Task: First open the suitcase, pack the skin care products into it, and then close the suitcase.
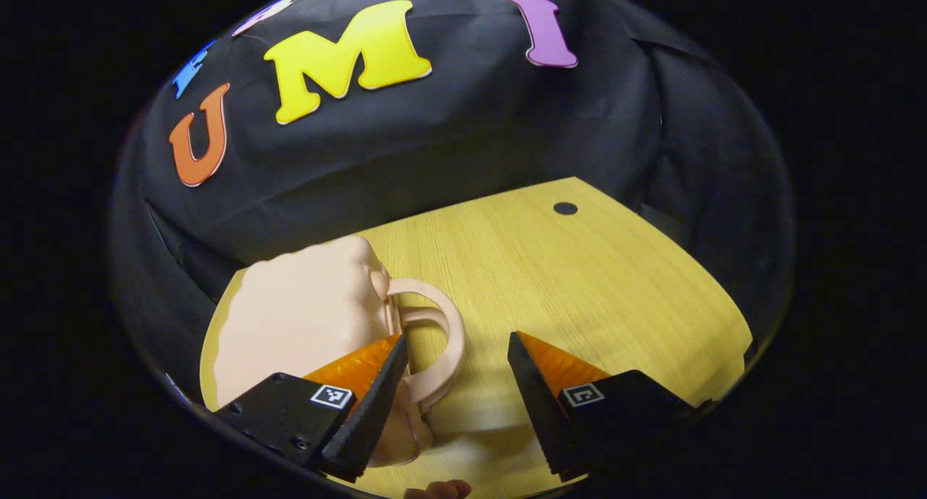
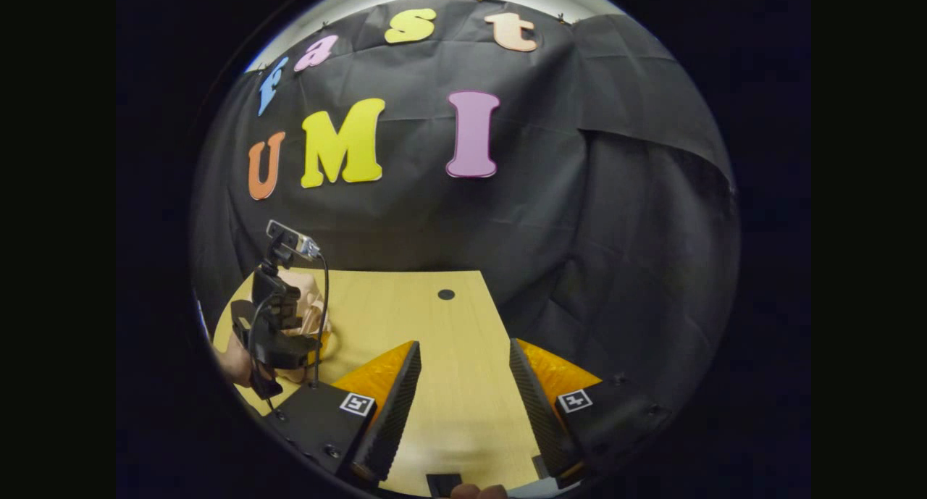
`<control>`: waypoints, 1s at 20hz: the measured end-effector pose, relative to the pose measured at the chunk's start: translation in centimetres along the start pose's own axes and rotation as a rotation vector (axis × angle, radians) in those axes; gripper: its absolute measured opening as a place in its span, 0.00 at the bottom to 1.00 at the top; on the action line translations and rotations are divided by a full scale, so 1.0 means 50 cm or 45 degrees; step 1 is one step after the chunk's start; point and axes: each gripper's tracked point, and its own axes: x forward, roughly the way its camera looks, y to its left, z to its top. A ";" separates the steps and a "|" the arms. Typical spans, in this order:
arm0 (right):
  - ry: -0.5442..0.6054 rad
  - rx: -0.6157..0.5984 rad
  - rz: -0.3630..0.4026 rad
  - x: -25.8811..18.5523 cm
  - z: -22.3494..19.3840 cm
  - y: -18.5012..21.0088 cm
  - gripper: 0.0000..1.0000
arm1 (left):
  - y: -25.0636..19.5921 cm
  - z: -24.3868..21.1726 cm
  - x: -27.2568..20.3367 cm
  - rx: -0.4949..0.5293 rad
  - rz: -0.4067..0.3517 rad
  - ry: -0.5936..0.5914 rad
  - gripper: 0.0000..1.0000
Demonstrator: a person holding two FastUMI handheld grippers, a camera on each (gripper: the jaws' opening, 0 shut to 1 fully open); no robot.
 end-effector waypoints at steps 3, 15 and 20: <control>-0.030 -0.013 0.065 0.006 0.036 0.063 0.73 | 0.039 0.066 -0.067 -0.019 0.003 -0.150 0.90; -0.499 0.008 0.302 -0.033 0.362 0.401 0.80 | 0.364 0.322 -0.405 -0.378 0.189 -0.729 0.98; -0.649 -0.013 0.204 -0.080 0.388 0.413 0.80 | 0.399 0.311 -0.455 -0.393 0.264 -0.781 0.98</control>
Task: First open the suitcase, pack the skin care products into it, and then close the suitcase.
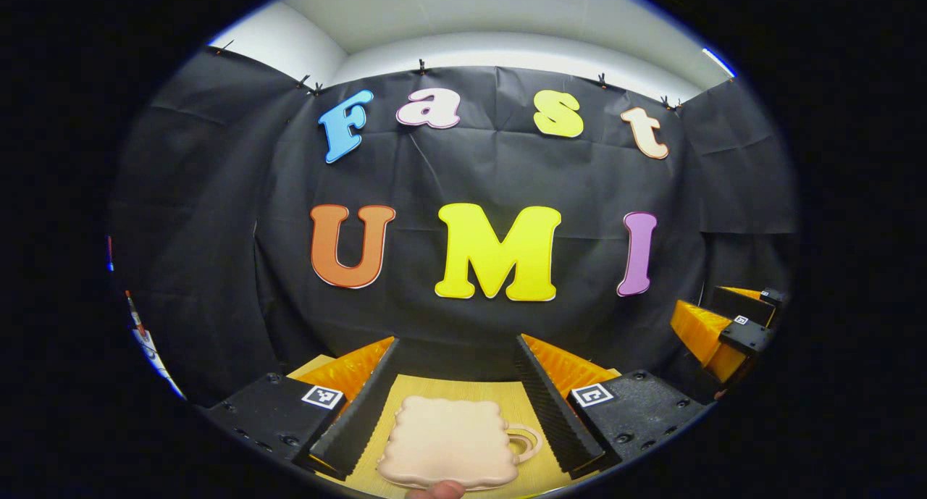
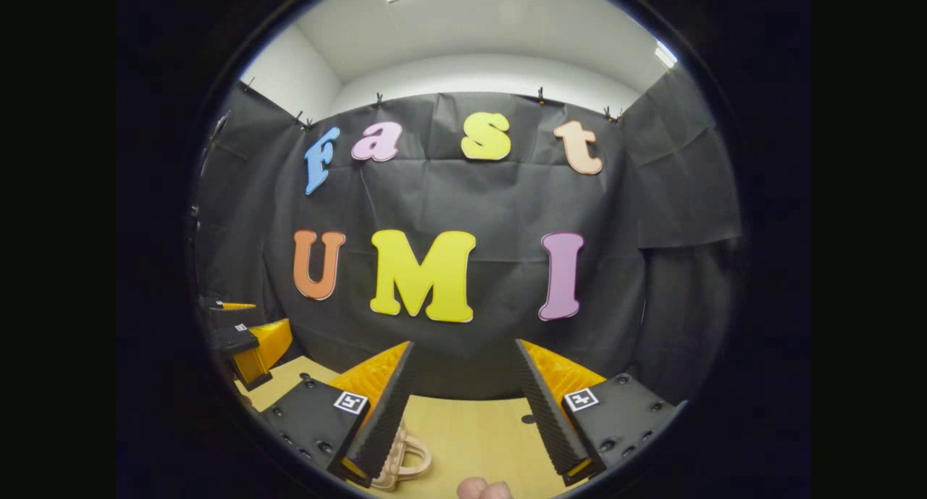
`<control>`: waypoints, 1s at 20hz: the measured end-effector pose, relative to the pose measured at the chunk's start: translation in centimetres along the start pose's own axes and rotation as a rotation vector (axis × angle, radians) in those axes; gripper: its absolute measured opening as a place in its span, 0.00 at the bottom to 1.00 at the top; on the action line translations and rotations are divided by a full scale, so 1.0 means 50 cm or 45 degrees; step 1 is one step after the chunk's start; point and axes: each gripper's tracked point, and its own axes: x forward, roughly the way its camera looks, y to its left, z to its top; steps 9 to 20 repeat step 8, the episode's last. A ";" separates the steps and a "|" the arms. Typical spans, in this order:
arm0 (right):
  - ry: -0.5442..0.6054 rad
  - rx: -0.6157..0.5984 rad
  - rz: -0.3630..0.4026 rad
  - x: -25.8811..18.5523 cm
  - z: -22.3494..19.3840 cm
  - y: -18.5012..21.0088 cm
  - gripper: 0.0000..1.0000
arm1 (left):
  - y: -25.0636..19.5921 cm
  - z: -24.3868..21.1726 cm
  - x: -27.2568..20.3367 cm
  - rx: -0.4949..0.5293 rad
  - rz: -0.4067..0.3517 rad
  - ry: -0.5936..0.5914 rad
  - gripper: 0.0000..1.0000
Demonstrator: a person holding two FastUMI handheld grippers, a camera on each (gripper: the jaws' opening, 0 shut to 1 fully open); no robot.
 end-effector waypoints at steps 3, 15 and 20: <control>0.018 -0.008 0.018 -0.010 -0.011 0.020 0.80 | 0.001 -0.005 -0.005 -0.001 -0.009 0.008 0.98; 0.028 0.002 0.002 -0.015 -0.013 0.023 0.80 | 0.001 -0.008 -0.013 -0.003 0.009 0.006 0.98; 0.028 0.002 0.002 -0.015 -0.013 0.023 0.80 | 0.001 -0.008 -0.013 -0.003 0.009 0.006 0.98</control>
